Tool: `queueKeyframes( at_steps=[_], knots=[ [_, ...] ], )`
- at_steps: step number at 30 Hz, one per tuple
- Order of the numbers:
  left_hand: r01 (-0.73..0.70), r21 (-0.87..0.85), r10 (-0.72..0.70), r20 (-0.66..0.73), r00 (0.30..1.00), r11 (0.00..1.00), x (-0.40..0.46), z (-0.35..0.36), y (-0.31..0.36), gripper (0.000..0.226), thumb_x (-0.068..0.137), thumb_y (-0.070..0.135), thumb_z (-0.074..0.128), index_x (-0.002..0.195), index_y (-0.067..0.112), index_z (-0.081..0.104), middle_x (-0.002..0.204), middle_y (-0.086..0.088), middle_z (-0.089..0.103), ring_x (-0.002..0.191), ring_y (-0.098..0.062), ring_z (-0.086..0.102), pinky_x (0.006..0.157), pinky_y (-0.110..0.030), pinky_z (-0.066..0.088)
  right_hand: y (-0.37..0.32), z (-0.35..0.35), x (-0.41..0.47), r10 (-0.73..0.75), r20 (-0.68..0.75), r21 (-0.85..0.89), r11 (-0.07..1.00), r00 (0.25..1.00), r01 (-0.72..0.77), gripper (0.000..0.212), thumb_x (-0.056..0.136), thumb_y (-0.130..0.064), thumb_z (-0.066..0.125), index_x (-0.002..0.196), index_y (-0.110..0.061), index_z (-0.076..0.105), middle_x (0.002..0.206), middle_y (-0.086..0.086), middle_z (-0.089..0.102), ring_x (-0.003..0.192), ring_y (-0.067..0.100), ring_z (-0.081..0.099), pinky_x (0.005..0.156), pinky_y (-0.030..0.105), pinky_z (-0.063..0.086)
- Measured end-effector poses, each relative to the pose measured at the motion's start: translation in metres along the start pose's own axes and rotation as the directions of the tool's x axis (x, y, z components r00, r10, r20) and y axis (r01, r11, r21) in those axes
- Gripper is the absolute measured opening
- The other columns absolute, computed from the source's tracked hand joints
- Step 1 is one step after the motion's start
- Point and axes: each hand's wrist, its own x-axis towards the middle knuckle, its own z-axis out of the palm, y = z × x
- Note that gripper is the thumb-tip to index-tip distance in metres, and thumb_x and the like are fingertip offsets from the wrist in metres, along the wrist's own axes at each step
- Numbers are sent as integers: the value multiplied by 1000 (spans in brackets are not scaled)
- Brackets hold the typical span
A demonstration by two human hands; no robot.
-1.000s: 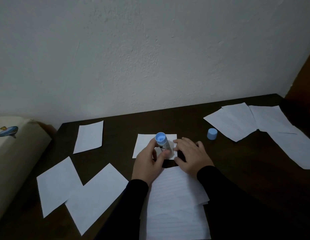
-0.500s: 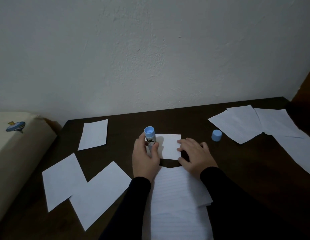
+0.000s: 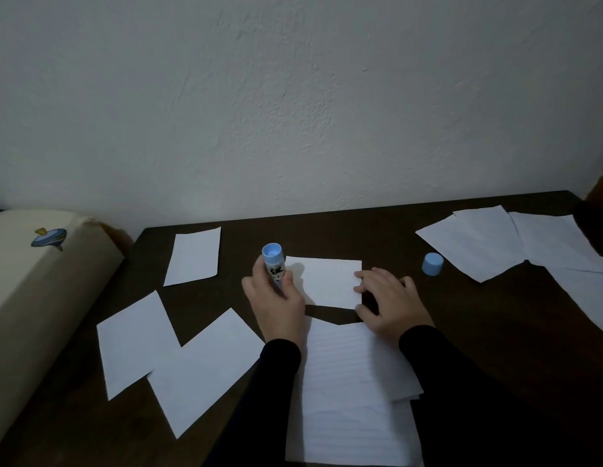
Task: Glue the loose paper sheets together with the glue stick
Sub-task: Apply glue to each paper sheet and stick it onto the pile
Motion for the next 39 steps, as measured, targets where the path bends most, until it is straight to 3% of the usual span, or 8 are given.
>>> queueKeyframes(
  at_steps=[6, 10, 13, 21, 27, 30, 34, 39],
  knots=[
    [105, -324, -167, -172, 971, 940, 5, -2, 3, 53, 97, 19, 54, 144, 16, 28, 122, 4, 42, 110, -5, 45, 82, -2, 38, 1, 2, -1, -7, -30, -10, 1000, 1000, 7, 24, 88, -35, 54, 111, -32, 54, 139, -17, 45, 137, 5, 27, 112, 41, 17],
    [126, -366, -216, -217, 952, 922, 9, -1, 0, 56, 98, 21, 52, 145, 18, 20, 128, 1, 39, 118, -10, 43, 100, -25, 41, 0, 1, -2, -51, -147, -51, 998, 988, 44, 28, 85, -47, 52, 104, -28, 61, 110, -12, 50, 113, 8, 42, 88, 29, 27],
    [120, -376, -210, -209, 955, 919, 10, 0, -1, 57, 99, 22, 51, 146, 17, 19, 132, -2, 40, 120, -11, 42, 101, -27, 41, -3, -1, -4, -51, -175, -44, 998, 983, 44, 42, 80, -55, 43, 102, -26, 64, 98, -10, 45, 99, 6, 40, 82, 27, 28],
    [119, -353, -150, -62, 987, 928, 6, -1, 2, 56, 98, 22, 52, 145, 17, 23, 122, 4, 46, 113, -7, 48, 80, -6, 40, -1, 3, -1, 125, -172, -166, 974, 977, -153, 60, 87, -57, 32, 131, -21, 54, 130, -3, 47, 127, 15, 34, 102, 41, 25],
    [148, -365, -133, 65, 989, 919, 1, -3, 7, 53, 98, 23, 52, 145, 16, 27, 121, 3, 52, 111, -9, 52, 74, 1, 43, 1, 2, 0, 22, -72, -99, 995, 997, -29, 45, 97, -34, 36, 142, -31, 41, 150, -11, 33, 143, 9, 15, 113, 44, 17],
    [141, -323, -96, 149, 984, 936, -2, -5, 10, 43, 97, 26, 55, 136, 21, 37, 111, 12, 55, 104, -3, 56, 71, 0, 44, 1, 1, 3, 11, 28, -95, 995, 1000, -8, 46, 97, -28, 36, 142, -35, 40, 152, -16, 30, 144, 8, 11, 116, 46, 13],
    [98, -211, -13, 370, 929, 973, -9, -5, 10, 36, 93, 25, 61, 126, 30, 46, 107, 20, 59, 97, 11, 57, 71, -4, 47, 1, 2, 4, 24, -19, -145, 989, 1000, -26, 44, 95, -43, 41, 139, -35, 44, 145, -13, 36, 137, 9, 21, 110, 42, 18],
    [-141, -10, 126, 508, 852, 990, -10, -2, 4, 38, 90, 29, 64, 124, 34, 48, 105, 21, 58, 88, -4, 55, 71, -15, 44, 1, 2, 4, 35, -15, -140, 989, 999, -37, 48, 92, -49, 45, 138, -35, 44, 145, -13, 34, 136, 8, 22, 112, 43, 16]
  ],
)
